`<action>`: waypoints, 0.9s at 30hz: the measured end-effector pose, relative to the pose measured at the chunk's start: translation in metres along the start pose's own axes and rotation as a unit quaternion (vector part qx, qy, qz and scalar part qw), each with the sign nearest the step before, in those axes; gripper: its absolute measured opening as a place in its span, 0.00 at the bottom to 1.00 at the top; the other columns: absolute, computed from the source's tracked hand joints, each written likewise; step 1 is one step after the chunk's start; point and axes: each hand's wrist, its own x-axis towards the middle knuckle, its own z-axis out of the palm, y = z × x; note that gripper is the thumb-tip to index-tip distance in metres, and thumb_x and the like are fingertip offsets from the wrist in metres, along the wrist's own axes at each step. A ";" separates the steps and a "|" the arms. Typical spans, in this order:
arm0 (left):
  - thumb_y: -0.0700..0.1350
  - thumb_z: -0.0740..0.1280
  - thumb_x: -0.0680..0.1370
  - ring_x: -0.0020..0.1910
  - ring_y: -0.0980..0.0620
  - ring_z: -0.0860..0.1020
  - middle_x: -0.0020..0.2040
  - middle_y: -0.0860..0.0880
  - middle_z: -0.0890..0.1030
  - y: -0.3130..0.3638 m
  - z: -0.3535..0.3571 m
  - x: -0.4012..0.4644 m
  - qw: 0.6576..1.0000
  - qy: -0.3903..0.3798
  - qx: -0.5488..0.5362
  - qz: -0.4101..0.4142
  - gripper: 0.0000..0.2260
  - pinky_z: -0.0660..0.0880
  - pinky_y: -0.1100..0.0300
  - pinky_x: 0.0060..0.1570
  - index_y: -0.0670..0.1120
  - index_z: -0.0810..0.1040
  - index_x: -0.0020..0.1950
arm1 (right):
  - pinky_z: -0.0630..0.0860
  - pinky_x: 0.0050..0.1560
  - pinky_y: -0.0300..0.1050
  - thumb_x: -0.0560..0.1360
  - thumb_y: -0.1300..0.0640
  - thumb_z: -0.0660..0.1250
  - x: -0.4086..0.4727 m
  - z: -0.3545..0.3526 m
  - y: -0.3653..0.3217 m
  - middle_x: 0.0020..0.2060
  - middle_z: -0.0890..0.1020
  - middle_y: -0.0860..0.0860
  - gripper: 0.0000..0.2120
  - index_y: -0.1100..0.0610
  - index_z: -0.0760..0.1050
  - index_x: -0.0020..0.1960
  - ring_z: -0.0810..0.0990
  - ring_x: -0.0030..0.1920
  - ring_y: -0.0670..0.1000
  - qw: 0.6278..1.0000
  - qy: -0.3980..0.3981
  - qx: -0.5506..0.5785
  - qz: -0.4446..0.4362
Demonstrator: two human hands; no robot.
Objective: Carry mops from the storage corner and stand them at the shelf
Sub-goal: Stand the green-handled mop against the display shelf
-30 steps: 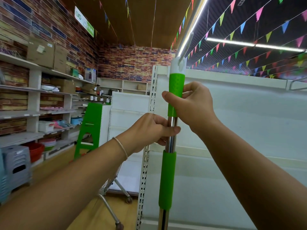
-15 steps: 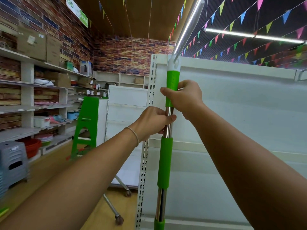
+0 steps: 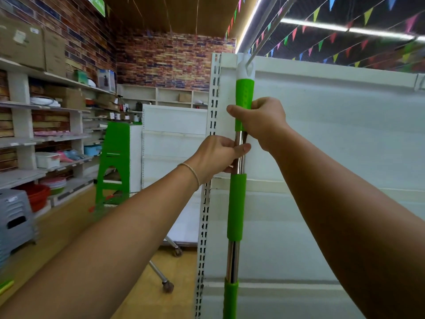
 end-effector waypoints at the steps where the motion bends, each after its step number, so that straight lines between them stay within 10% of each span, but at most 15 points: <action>1: 0.50 0.69 0.78 0.41 0.44 0.82 0.48 0.33 0.81 0.000 -0.001 -0.001 1.000 -0.002 0.009 0.006 0.19 0.79 0.64 0.32 0.32 0.79 0.52 | 0.83 0.48 0.55 0.69 0.45 0.77 -0.002 0.000 -0.001 0.38 0.82 0.53 0.18 0.58 0.76 0.44 0.85 0.43 0.54 1.000 0.000 -0.004 0.004; 6: 0.51 0.67 0.79 0.44 0.43 0.84 0.43 0.41 0.84 -0.012 -0.005 -0.014 0.987 -0.022 0.150 0.060 0.14 0.81 0.46 0.49 0.40 0.80 0.48 | 0.81 0.52 0.56 0.71 0.44 0.75 -0.025 0.009 0.010 0.43 0.83 0.54 0.20 0.59 0.78 0.51 0.83 0.46 0.56 0.995 0.026 -0.101 0.006; 9: 0.46 0.65 0.79 0.45 0.49 0.84 0.45 0.47 0.84 -0.034 -0.019 -0.033 0.982 -0.079 0.164 0.060 0.07 0.81 0.49 0.50 0.46 0.78 0.55 | 0.75 0.60 0.52 0.74 0.45 0.73 -0.055 0.019 0.032 0.58 0.77 0.54 0.26 0.55 0.71 0.66 0.77 0.58 0.54 0.979 0.084 -0.179 -0.050; 14: 0.44 0.60 0.82 0.48 0.51 0.82 0.50 0.48 0.83 -0.069 -0.054 -0.062 0.977 -0.141 0.155 0.027 0.11 0.78 0.63 0.44 0.47 0.76 0.63 | 0.72 0.57 0.47 0.75 0.53 0.69 -0.095 0.038 0.051 0.56 0.75 0.56 0.19 0.58 0.73 0.63 0.74 0.58 0.58 0.951 0.160 -0.180 -0.195; 20: 0.51 0.58 0.83 0.52 0.52 0.78 0.60 0.49 0.79 -0.100 -0.098 -0.080 0.959 -0.092 0.268 -0.028 0.15 0.75 0.60 0.49 0.50 0.73 0.68 | 0.63 0.56 0.36 0.78 0.53 0.66 -0.116 0.072 0.047 0.58 0.76 0.55 0.15 0.59 0.76 0.62 0.73 0.62 0.55 0.955 0.041 -0.187 -0.228; 27: 0.51 0.55 0.83 0.60 0.46 0.77 0.65 0.45 0.77 -0.128 -0.148 -0.129 0.894 -0.041 0.437 -0.092 0.17 0.75 0.51 0.60 0.48 0.70 0.70 | 0.72 0.59 0.49 0.79 0.49 0.63 -0.148 0.157 0.063 0.58 0.81 0.57 0.18 0.59 0.76 0.63 0.75 0.62 0.58 0.952 -0.112 -0.180 -0.221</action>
